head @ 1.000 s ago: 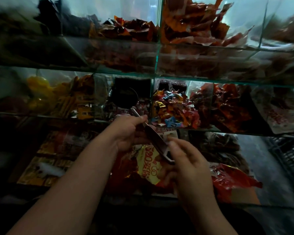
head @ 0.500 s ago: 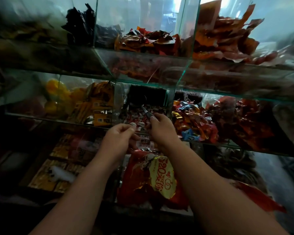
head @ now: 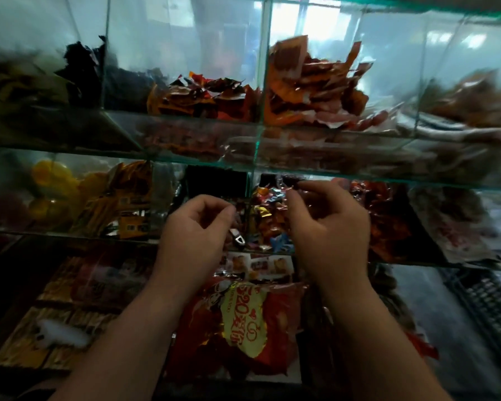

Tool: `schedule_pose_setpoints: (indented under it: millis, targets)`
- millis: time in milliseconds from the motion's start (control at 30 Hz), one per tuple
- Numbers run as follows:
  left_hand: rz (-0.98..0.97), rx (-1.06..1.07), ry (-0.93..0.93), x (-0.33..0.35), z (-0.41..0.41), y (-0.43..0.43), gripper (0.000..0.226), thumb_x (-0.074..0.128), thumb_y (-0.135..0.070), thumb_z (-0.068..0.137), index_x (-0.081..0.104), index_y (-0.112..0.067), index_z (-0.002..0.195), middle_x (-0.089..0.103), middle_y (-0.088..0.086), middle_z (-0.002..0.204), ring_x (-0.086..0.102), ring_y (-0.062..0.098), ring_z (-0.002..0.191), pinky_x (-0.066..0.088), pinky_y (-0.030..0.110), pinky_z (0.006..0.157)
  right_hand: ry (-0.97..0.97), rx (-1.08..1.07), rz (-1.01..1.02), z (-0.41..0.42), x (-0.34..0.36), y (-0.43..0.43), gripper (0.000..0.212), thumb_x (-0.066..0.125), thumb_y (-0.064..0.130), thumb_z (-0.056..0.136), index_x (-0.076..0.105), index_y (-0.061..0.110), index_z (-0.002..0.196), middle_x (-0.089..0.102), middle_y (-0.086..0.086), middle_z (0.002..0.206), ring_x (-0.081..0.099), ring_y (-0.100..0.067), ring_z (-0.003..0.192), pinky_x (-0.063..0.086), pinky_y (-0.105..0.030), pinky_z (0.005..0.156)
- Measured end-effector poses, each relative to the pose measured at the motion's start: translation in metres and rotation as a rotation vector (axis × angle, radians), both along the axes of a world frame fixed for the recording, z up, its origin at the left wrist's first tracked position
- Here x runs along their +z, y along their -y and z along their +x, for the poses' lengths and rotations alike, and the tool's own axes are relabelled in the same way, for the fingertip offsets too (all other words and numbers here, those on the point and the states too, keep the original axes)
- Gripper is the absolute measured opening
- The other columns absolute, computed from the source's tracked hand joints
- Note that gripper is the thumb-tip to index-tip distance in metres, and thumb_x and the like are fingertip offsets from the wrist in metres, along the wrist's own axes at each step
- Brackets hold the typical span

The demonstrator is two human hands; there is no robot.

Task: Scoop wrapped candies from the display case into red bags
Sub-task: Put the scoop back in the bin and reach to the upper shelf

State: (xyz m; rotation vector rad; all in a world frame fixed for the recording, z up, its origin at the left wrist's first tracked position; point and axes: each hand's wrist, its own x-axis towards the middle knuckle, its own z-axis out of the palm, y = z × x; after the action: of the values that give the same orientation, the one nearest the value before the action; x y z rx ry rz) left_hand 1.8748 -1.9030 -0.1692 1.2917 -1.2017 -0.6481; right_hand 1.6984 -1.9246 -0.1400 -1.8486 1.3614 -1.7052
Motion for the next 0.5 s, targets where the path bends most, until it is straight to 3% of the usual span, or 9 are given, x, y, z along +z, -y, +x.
schedule_pose_setpoints:
  millis: [100,233,367,500]
  targets:
    - [-0.176,-0.051,0.084,0.029,-0.032,0.003,0.010,0.070,-0.030,0.095,0.072,-0.038,0.089,0.072,-0.017,0.086,0.070,0.003,0.079,0.055,0.015,0.063,0.179,-0.055,-0.063,-0.030,0.015,-0.003,0.015,0.076,0.013,0.091,0.071,0.021,0.102,0.070,0.016,0.087,0.071,0.000,0.079,0.053,-0.011,0.071]
    - [-0.177,-0.123,0.079,0.055,-0.065,0.028,0.012,0.072,-0.030,0.095,0.069,-0.042,0.098,0.073,-0.020,0.091,0.070,-0.002,0.086,0.055,0.013,0.070,0.401,-0.051,0.038,-0.052,0.028,0.009,0.026,0.078,0.016,0.089,0.071,0.014,0.114,0.075,0.002,0.089,0.073,-0.007,0.079,0.056,-0.020,0.069]
    - [-0.179,-0.162,0.080,0.061,-0.085,0.051,0.025,0.071,-0.025,0.096,0.063,-0.040,0.113,0.072,-0.010,0.095,0.070,0.003,0.088,0.058,0.019,0.075,0.427,-0.019,0.174,-0.063,0.034,0.023,0.050,0.078,0.024,0.086,0.063,0.018,0.134,0.076,0.000,0.081,0.075,-0.012,0.075,0.059,-0.023,0.065]
    - [-0.225,-0.132,0.127,0.058,-0.086,0.064,0.022,0.070,-0.023,0.096,0.070,-0.032,0.116,0.072,-0.015,0.099,0.067,-0.005,0.095,0.055,0.014,0.081,0.389,0.044,0.244,-0.064,0.039,0.036,0.035,0.078,0.017,0.087,0.070,0.018,0.121,0.078,-0.002,0.087,0.077,-0.019,0.081,0.065,-0.043,0.075]
